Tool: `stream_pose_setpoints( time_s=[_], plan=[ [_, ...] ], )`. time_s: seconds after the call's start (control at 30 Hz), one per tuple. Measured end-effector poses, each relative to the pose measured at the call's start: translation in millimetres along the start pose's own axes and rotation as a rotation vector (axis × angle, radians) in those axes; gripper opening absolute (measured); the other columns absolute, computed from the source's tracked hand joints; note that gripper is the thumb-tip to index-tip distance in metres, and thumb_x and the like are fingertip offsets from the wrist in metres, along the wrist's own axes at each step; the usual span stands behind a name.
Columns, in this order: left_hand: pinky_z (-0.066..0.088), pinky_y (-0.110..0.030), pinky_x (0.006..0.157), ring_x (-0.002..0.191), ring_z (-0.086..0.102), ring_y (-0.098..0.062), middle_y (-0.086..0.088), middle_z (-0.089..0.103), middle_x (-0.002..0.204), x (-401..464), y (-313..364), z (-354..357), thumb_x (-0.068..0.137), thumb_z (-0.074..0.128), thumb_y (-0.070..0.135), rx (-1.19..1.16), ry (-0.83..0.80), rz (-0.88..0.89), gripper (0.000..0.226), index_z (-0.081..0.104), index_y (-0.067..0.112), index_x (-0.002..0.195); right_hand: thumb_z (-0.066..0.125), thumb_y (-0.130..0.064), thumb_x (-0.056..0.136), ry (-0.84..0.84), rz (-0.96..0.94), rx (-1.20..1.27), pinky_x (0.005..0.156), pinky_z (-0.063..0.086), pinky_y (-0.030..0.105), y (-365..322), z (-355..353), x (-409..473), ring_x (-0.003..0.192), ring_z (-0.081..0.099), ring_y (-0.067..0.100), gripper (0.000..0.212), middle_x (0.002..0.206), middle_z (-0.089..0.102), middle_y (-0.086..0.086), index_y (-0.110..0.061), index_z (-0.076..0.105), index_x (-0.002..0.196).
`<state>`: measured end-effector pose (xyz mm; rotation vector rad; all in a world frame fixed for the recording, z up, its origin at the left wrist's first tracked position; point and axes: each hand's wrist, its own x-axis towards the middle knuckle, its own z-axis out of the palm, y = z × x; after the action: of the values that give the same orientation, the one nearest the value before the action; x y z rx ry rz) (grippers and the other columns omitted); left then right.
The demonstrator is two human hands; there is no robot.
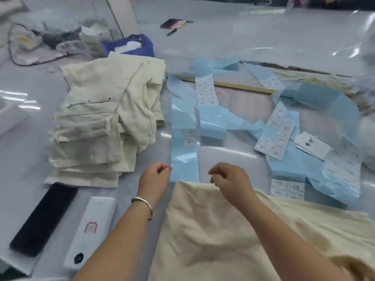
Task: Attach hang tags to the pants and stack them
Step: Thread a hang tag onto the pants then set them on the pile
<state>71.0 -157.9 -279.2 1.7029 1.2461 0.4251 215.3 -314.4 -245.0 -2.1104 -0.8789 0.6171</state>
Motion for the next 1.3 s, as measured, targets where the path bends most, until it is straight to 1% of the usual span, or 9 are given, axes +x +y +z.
stream_pose_setpoints(
  time_s=[0.1,0.23,0.33,0.43,0.53,0.67,1.07,1.2,1.3],
  plan=[
    [0.04,-0.006,0.06,0.08,0.056,-0.012,0.009,0.061,0.084,54,13,6,0.088,0.064,0.009,-0.126,0.019,-0.027,0.009,0.062,0.016,0.093,0.058,-0.01,0.087,0.03,0.042,0.015,0.076,0.049,0.029,-11,23,48,0.081,0.064,0.016,0.014,0.08,0.068,-0.007,-0.021,0.066,0.085],
    [0.046,-0.026,0.09,0.102,0.058,-0.015,0.002,0.06,0.111,108,33,25,0.079,0.078,0.016,-0.196,-0.024,-0.001,0.061,0.047,0.008,0.132,0.063,-0.015,0.086,0.099,0.073,-0.001,0.077,0.049,0.029,-19,40,95,0.083,0.063,0.013,0.008,0.087,0.069,-0.007,-0.018,0.068,0.092],
    [0.05,-0.028,0.08,0.091,0.065,-0.016,0.01,0.066,0.093,129,43,37,0.073,0.082,0.018,-0.236,-0.036,0.033,0.053,0.051,0.02,0.116,0.063,-0.013,0.086,0.151,0.063,-0.043,0.076,0.047,0.027,-25,45,119,0.078,0.058,0.011,0.014,0.089,0.066,-0.006,-0.018,0.066,0.099],
    [0.057,-0.035,0.077,0.087,0.069,-0.021,-0.004,0.07,0.097,140,44,44,0.074,0.08,0.012,-0.388,-0.129,-0.018,0.043,0.052,0.02,0.105,0.056,-0.008,0.088,0.217,-0.016,-0.131,0.074,0.046,0.029,-30,46,137,0.085,0.056,0.011,0.023,0.102,0.062,-0.005,-0.021,0.065,0.105],
    [0.058,-0.029,0.067,0.082,0.071,-0.017,-0.009,0.072,0.099,148,44,38,0.08,0.074,0.001,-0.694,-0.254,-0.072,0.042,0.052,0.014,0.113,0.059,-0.013,0.09,0.247,-0.116,-0.202,0.079,0.047,0.029,-30,45,150,0.106,0.05,0.009,0.032,0.118,0.049,-0.005,-0.026,0.065,0.119],
    [0.057,-0.042,0.082,0.096,0.068,-0.031,-0.021,0.067,0.116,152,43,31,0.082,0.063,-0.008,-0.99,-0.423,-0.146,0.049,0.049,0.004,0.127,0.068,-0.021,0.088,0.234,-0.148,-0.137,0.087,0.046,0.031,-31,45,160,0.113,0.045,0.012,0.03,0.117,0.048,-0.006,-0.025,0.068,0.117],
    [0.059,-0.038,0.074,0.083,0.07,-0.026,-0.015,0.073,0.099,151,32,37,0.089,0.064,0.008,-0.87,-0.445,-0.137,0.013,0.067,0.008,0.102,0.077,-0.024,0.079,0.208,-0.182,-0.234,0.084,0.047,0.034,-32,45,165,0.103,0.046,0.012,0.014,0.099,0.053,-0.009,-0.021,0.076,0.093],
    [0.059,-0.04,0.077,0.093,0.07,-0.025,-0.009,0.068,0.116,152,31,36,0.087,0.064,-0.001,-0.874,-0.361,-0.113,0.06,0.04,0.019,0.138,0.079,-0.026,0.079,0.278,-0.229,-0.262,0.082,0.049,0.036,-31,48,160,0.106,0.047,0.016,0.018,0.106,0.053,-0.005,-0.02,0.077,0.096],
    [0.058,-0.03,0.065,0.086,0.072,-0.014,0.015,0.074,0.097,152,29,35,0.088,0.063,-0.002,-0.886,-0.369,-0.073,0.081,0.022,0.029,0.15,0.078,-0.026,0.079,0.26,-0.206,-0.254,0.085,0.049,0.038,-29,50,158,0.109,0.047,0.017,0.02,0.108,0.052,-0.005,-0.019,0.076,0.098]
  ],
)
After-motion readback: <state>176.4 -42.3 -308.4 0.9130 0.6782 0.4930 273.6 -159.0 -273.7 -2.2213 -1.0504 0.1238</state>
